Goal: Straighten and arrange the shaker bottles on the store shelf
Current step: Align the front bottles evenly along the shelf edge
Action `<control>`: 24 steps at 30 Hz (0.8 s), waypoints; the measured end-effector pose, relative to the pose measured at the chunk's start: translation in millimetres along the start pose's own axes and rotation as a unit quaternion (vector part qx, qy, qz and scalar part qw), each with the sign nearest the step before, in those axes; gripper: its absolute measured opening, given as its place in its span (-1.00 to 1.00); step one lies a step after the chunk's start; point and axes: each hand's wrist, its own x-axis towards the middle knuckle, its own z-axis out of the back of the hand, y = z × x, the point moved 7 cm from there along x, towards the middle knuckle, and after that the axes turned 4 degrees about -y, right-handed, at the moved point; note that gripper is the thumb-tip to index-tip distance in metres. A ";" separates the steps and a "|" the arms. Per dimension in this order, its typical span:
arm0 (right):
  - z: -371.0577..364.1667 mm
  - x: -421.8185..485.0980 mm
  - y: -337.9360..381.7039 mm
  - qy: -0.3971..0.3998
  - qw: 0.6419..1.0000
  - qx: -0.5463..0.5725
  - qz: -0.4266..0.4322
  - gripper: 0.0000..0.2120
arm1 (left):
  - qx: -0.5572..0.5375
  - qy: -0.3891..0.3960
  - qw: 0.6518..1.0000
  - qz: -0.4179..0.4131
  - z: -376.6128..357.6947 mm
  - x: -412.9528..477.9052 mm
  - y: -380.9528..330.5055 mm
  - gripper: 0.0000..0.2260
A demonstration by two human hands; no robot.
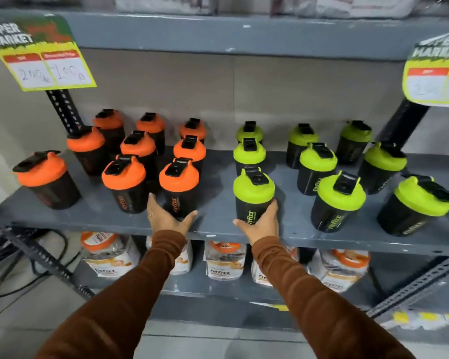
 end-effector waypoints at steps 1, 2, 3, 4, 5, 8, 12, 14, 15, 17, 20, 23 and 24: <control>-0.7 0.7 -1.1 -0.014 1.000 -0.011 -0.007 -0.06 | -0.015 0.026 0.999 0.016 -3.3 8.1 2.5 0.00; -0.9 1.1 -1.9 -0.029 0.999 -0.021 -0.013 -0.09 | -0.017 0.052 0.998 0.023 -6.4 14.9 3.4 -0.01; -0.8 1.3 -2.6 -0.043 0.998 -0.029 -0.019 -0.10 | -0.005 0.072 0.997 0.022 -9.1 20.4 3.9 -0.03; -0.1 1.0 -2.6 -0.052 0.998 -0.037 -0.024 -0.12 | 0.011 0.089 0.996 0.016 -11.0 24.4 4.1 -0.07; 0.4 0.0 -1.4 -0.060 0.997 -0.044 -0.029 -0.13 | 0.025 0.102 0.994 0.010 -12.0 27.8 4.3 -0.11; 2.4 -1.8 4.3 -0.070 0.995 -0.058 -0.039 -0.18 | 0.046 0.119 0.992 0.013 -11.4 33.1 8.1 -0.23; 4.8 -8.3 11.6 -0.087 0.992 -0.085 -0.044 -0.24 | 0.047 0.107 0.993 0.020 -3.8 28.0 8.3 -0.27; 5.6 -10.7 11.7 -0.094 0.990 -0.092 -0.047 -0.24 | 0.046 0.098 0.994 0.022 -0.3 22.4 5.7 -0.28; 5.8 -11.4 11.5 -0.094 0.990 -0.094 -0.049 -0.23 | 0.048 0.096 0.994 0.022 0.7 19.7 4.1 -0.28; 5.9 -11.3 11.2 -0.084 0.990 -0.097 -0.056 -0.22 | 0.051 0.098 0.994 0.022 1.8 15.1 1.3 -0.29; 6.9 -9.9 11.7 -0.055 0.992 -0.102 -0.057 -0.24 | 0.053 0.104 0.993 0.027 2.5 12.8 0.3 -0.28; 9.9 -8.8 12.4 -0.035 0.992 -0.102 -0.058 -0.27 | 0.057 0.108 0.992 0.037 3.0 11.0 -0.4 -0.28; 10.5 -8.5 12.1 -0.031 0.993 -0.103 -0.057 -0.28 | 0.060 0.109 0.992 0.038 3.2 10.0 -1.0 -0.28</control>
